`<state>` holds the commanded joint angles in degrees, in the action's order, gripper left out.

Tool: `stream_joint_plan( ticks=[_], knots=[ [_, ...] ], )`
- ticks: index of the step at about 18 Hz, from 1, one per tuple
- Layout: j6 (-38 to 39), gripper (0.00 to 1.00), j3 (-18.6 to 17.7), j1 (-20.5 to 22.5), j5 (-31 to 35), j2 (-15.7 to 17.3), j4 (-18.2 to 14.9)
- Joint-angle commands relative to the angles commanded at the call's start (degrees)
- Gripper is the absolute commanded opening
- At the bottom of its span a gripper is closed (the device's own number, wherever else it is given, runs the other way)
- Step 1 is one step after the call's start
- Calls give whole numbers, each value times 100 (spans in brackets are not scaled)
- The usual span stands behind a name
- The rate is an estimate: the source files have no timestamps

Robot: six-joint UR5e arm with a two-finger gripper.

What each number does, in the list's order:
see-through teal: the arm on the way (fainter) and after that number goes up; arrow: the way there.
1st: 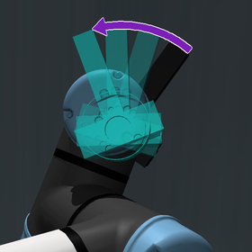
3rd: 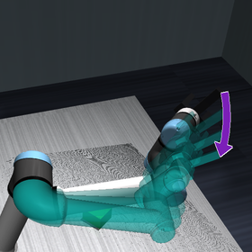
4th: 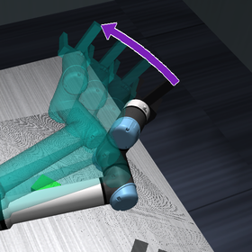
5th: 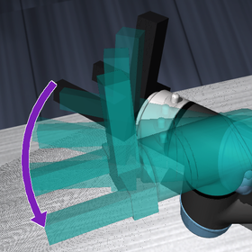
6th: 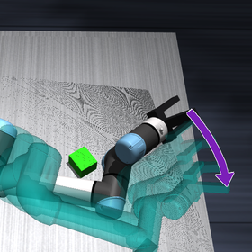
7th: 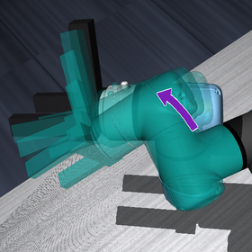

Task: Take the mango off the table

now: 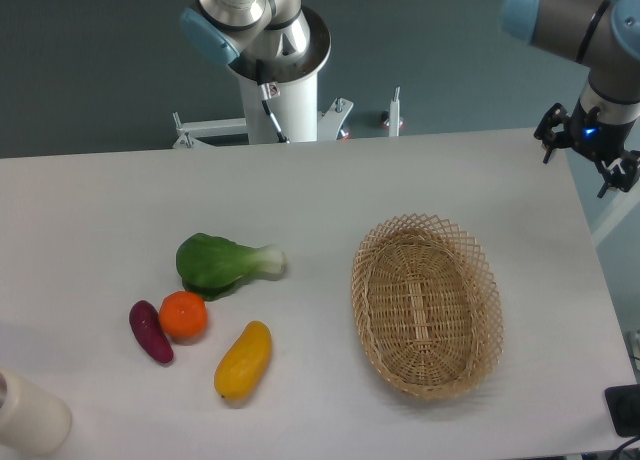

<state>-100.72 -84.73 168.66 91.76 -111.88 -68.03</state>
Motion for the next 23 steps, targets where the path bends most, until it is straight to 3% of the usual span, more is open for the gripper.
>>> stream_joint_plan(
  ticks=[6, 13, 18, 23],
  knots=[
    [-18, 100, 27, 9, 0, -27, 0],
    [281, 100, -184, -9, -9, 8, 123],
    [1070, 100, -571, -263, -9, 245, 132],
    [1731, 100, -720, -623, -26, 395, 158]
  ],
)
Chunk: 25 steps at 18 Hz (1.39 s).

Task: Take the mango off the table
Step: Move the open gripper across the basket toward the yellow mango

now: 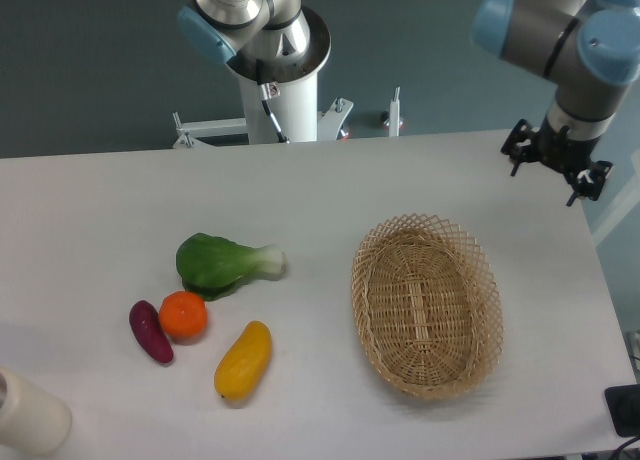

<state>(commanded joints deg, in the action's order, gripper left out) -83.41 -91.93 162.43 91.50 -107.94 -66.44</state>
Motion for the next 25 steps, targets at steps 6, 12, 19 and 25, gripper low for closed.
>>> stream_joint_plan(
  ticks=[6, 12, 19, 25],
  knots=[
    [1009, 100, -62, -773, 17, 124, -44],
    [2284, 100, -325, -1258, -491, 264, -35],
    [3357, 100, -326, -1784, -800, 317, 9],
    [3946, 100, -308, -2224, -826, 168, 192]
  ],
)
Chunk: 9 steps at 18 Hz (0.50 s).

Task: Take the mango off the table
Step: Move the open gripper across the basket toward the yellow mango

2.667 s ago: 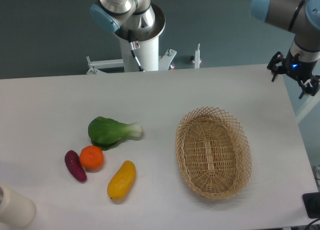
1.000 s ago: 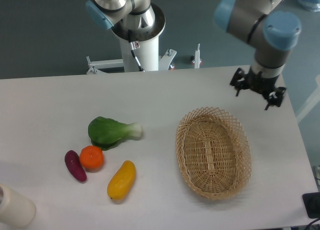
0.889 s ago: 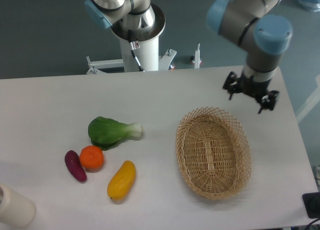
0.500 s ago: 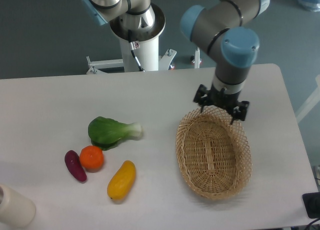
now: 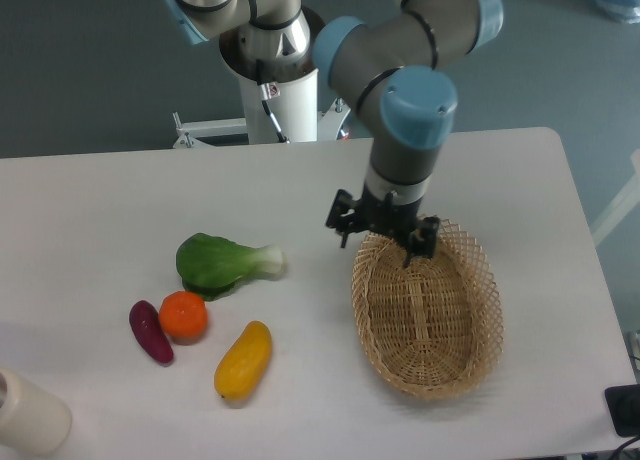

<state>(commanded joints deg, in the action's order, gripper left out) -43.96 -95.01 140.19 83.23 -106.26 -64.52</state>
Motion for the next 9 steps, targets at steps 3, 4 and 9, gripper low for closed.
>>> stream_joint_plan(
  ticks=[3, 4, 9],
  knots=[
    [238, 100, 9, -220, 0, -88, 238],
    [308, 100, 17, -290, 0, -123, 256],
    [616, 100, 167, -563, 9, -404, 387]
  ],
)
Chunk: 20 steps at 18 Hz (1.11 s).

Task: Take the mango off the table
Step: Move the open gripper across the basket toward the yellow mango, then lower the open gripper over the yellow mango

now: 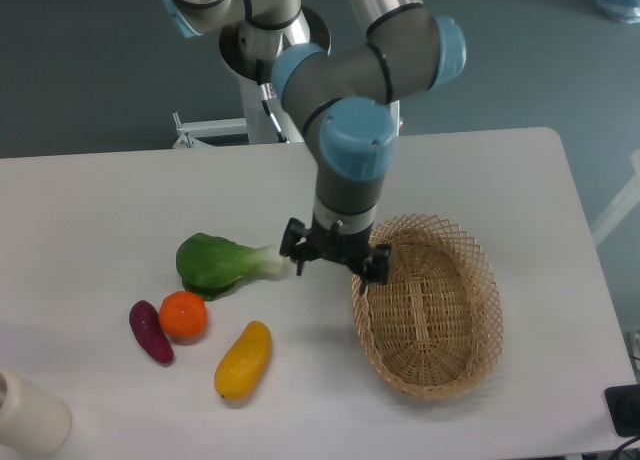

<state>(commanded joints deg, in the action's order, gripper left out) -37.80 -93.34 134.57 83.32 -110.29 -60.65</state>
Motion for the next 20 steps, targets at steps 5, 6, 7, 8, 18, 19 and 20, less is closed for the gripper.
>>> stream_joint_plan(
  ticks=[5, 6, 7, 8, 18, 19, 20],
  knots=[
    [149, 100, 343, -316, 0, -528, 238],
    [150, 100, 343, -395, -9, -546, 238],
    [158, 100, 343, -466, -9, -554, 247],
    [167, 100, 343, -527, -9, -563, 255],
    [334, 100, 439, -1046, -9, -1037, 492],
    [378, 100, 440, -1046, -9, -1081, 545],
    [378, 100, 440, -1090, -9, -1108, 554]
  ],
)
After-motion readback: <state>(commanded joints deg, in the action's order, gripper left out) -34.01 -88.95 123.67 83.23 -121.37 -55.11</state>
